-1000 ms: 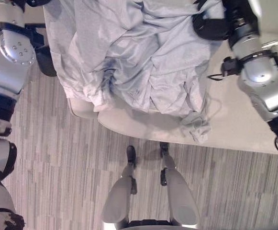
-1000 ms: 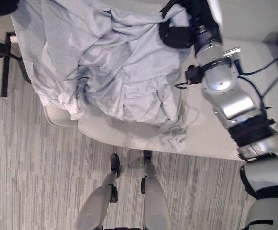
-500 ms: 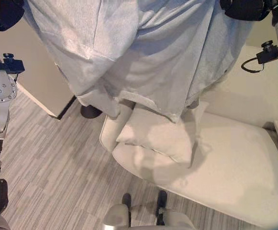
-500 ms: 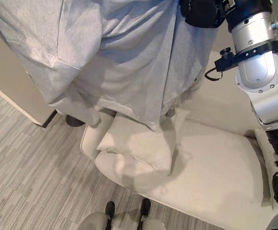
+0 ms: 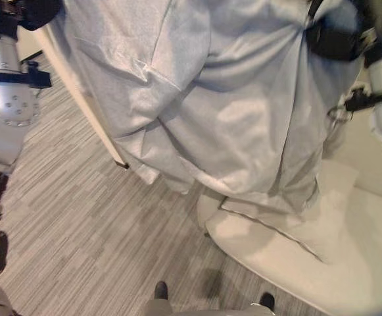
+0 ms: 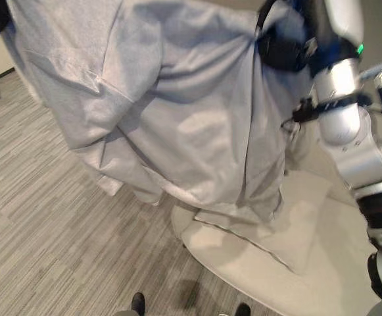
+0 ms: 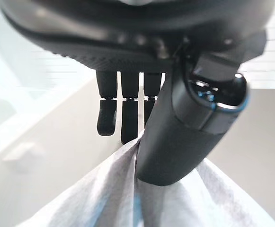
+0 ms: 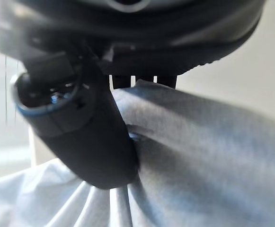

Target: Hang the clothes on the sofa on the clothes rack.

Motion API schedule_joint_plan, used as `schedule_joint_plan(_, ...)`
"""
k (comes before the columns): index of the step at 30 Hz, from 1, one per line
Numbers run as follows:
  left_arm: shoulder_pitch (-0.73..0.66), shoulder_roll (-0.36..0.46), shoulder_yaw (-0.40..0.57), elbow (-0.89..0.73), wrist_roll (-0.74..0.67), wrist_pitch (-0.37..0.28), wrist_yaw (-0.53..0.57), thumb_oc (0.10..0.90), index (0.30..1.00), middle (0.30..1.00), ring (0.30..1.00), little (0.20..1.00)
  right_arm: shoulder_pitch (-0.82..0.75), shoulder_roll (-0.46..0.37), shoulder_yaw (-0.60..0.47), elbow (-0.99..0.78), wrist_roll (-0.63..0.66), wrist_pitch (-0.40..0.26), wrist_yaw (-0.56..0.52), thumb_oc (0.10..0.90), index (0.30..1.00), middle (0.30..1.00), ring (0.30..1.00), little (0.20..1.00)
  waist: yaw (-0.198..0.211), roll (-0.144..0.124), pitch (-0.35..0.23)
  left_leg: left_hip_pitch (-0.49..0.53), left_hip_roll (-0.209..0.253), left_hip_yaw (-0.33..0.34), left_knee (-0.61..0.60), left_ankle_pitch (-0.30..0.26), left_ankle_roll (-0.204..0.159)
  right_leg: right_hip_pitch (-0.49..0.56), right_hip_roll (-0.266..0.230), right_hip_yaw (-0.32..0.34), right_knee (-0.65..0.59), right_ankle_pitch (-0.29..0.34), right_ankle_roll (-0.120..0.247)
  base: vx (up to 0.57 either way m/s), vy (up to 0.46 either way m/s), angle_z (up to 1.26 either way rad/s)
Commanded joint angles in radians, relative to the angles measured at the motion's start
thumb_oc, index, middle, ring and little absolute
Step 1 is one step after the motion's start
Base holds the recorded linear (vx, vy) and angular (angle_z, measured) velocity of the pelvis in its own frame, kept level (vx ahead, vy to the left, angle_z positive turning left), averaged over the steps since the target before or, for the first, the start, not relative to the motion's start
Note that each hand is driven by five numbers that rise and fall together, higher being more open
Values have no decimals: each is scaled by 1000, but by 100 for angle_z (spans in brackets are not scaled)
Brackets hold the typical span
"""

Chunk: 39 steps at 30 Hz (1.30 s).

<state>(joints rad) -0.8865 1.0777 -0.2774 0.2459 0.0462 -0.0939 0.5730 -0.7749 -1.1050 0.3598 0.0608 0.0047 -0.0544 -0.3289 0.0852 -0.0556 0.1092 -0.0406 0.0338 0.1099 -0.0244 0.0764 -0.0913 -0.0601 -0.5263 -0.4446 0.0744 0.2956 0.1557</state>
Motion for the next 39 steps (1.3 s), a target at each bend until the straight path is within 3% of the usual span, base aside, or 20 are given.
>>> schedule_joint_plan(1, -204, 61, 15, 36, 26, 10, 47, 400, 300, 300, 300, 300, -278, -89, -7, 80, -11, -9, -84, 400, 300, 300, 300, 300, -19, 13, -43, 44, 57, -21, -63, -99, -23, 45, 166, 126, 32, -151, 38, 108, 266, 79)
schedule_joint_plan(3, -215, 36, 5, 49, 22, 17, 46, 400, 300, 300, 300, 300, -343, -103, 30, 107, 19, -19, -94, 400, 300, 300, 300, 300, -25, 5, -29, 60, 42, -27, -63, -97, -16, 21, 296, 128, 40, -245, -7, 79, 159, 54)
schedule_joint_plan(6, -185, 28, 39, 57, 19, 28, 44, 400, 300, 300, 300, 300, -405, -111, 73, 150, 28, -21, -102, 400, 300, 300, 300, 300, -30, -16, -21, 71, 7, -22, -63, -99, -9, -17, 429, 167, 2, -269, -28, 68, 80, -8)
schedule_joint_plan(7, -141, 36, 61, 55, 33, 36, 40, 400, 300, 300, 300, 300, -409, -135, 86, 160, 2, -18, -120, 400, 300, 300, 300, 300, -29, -30, -20, 72, -13, -12, -63, -114, -4, -1, 454, 171, -40, -269, -38, 126, 41, 7)
schedule_joint_plan(8, -120, 2, 88, 47, 28, 45, 50, 400, 300, 300, 300, 300, -437, -121, 91, 163, -9, 1, -105, 400, 300, 300, 300, 300, -29, -41, -27, 74, -34, -38, -63, -117, 3, 41, 471, 215, -110, -258, -46, 157, 17, 0)
schedule_joint_plan(9, -109, -19, 95, 42, 24, 35, 51, 400, 300, 300, 300, 300, -452, -104, 99, 169, 1, -6, -109, 400, 300, 300, 300, 300, -27, -46, -40, 74, -38, -35, -63, -116, 3, 57, 470, 216, -140, -236, -39, 193, -3, -4)
schedule_joint_plan(12, -95, -33, 103, 57, 22, 36, 36, 400, 300, 300, 300, 300, -477, -92, 124, 185, 20, -10, -110, 400, 300, 300, 300, 300, -29, -39, -62, 113, -29, -19, -63, -123, 2, 84, 479, 220, -162, -246, -36, 174, -27, 0)
schedule_joint_plan(16, -96, -54, 109, 53, 30, 37, 24, 400, 300, 300, 300, 300, -479, -99, 114, 171, 15, -12, -102, 400, 300, 300, 300, 300, -25, -49, -24, 49, -34, -18, 156, -166, -11, 125, 457, 214, -162, -256, -42, 54, -36, -1)
schedule_joint_plan(17, -85, -73, 118, 51, 25, 34, 22, 400, 300, 300, 300, 300, -472, -95, 100, 170, 20, -13, -105, 400, 300, 300, 300, 300, -13, -56, -2, -18, -30, -24, 293, -129, -28, 150, 444, 212, -162, -266, -52, 67, -22, 5)
schedule_joint_plan(18, -87, -75, 115, 50, 23, 33, 20, 400, 300, 300, 300, 300, -465, -98, 96, 168, 19, -12, -104, 400, 300, 300, 300, 300, -14, -55, 3, -57, -8, -22, 329, -122, -30, 159, 443, 205, -162, -273, -54, 110, 11, 8)
schedule_joint_plan(21, -99, -70, 97, 56, 26, 41, 21, 400, 300, 300, 300, 300, -449, -105, 98, 162, 13, -11, -100, 400, 300, 300, 300, 300, -11, -55, -11, -61, 44, -26, 206, -130, -13, 164, 438, 206, -162, -292, -44, 167, 86, 7)
schedule_joint_plan(25, -120, -54, 76, 72, 16, 47, 42, 400, 300, 300, 300, 300, -448, -127, 101, 168, 12, -13, -116, 400, 300, 300, 300, 300, -1, -48, -11, -93, 138, -73, -62, 1, -43, 186, 431, 224, -162, -343, -43, 204, 139, -18)
schedule_joint_plan(28, -143, -48, 54, 86, 10, 44, 51, 400, 300, 300, 300, 300, -447, -140, 105, 179, 12, -12, -126, 400, 300, 300, 300, 300, -5, -39, -10, -169, 163, -88, -63, 3, -69, 215, 421, 223, -162, -368, -35, 206, 138, -25)
schedule_joint_plan(29, -159, -40, 39, 92, 4, 41, 49, 400, 300, 300, 300, 300, -439, -138, 107, 180, 5, -8, -126, 400, 300, 300, 300, 300, -5, -17, -26, -176, 167, -76, -63, -4, -78, 236, 410, 226, -162, -377, -17, 446, 352, -29)
schedule_joint_plan(30, -164, -37, 40, 90, 6, 42, 52, 400, 300, 300, 300, 300, -441, -128, 100, 183, 2, -5, -125, 400, 300, 300, 300, 300, 0, 1, -38, -163, 162, -85, -63, 18, -83, 247, 402, 231, -162, -382, -6, 356, 296, -31)
schedule_joint_plan(31, -164, -37, 40, 90, 6, 42, 52, 400, 300, 300, 300, 300, -439, -128, 98, 182, 2, -5, -124, 400, 300, 300, 300, 300, 2, 1, -37, -161, 162, -84, -63, 18, -84, 249, 402, 233, -162, -381, -6, 408, 396, -34)
schedule_joint_plan(32, -180, -33, 31, 82, 18, 44, 47, 400, 300, 300, 300, 300, -434, -108, 92, 172, -10, 1, -123, 400, 300, 300, 300, 300, 3, 19, -66, -134, 136, -84, -63, 31, -78, 266, 356, 232, -162, -365, 12, 399, 410, -61)
schedule_joint_plan(36, -217, -10, 5, 84, 20, 49, 45, 400, 300, 300, 300, 300, -438, -75, 87, 170, -35, 19, -123, 400, 300, 300, 300, 300, 18, 0, -82, -66, 61, -36, -63, 3, -25, 254, 250, 241, -93, -244, 32, 296, 336, -27)
schedule_joint_plan(38, -221, -10, 2, 87, 19, 49, 45, 400, 300, 300, 300, 300, -441, -75, 88, 172, -35, 19, -123, 400, 300, 300, 300, 300, 23, -3, -82, -66, 57, -30, -63, 2, -21, 246, 244, 248, -85, -248, 35, 138, 293, -6)
schedule_joint_plan(39, -246, 6, 1, 90, 23, 55, 49, 400, 300, 300, 300, 300, -468, -56, 101, 175, -52, 28, -130, 400, 300, 300, 300, 300, 22, 3, -72, -26, -6, 18, -63, -47, 25, 170, 149, 193, 103, -109, 29, 198, 461, 3)
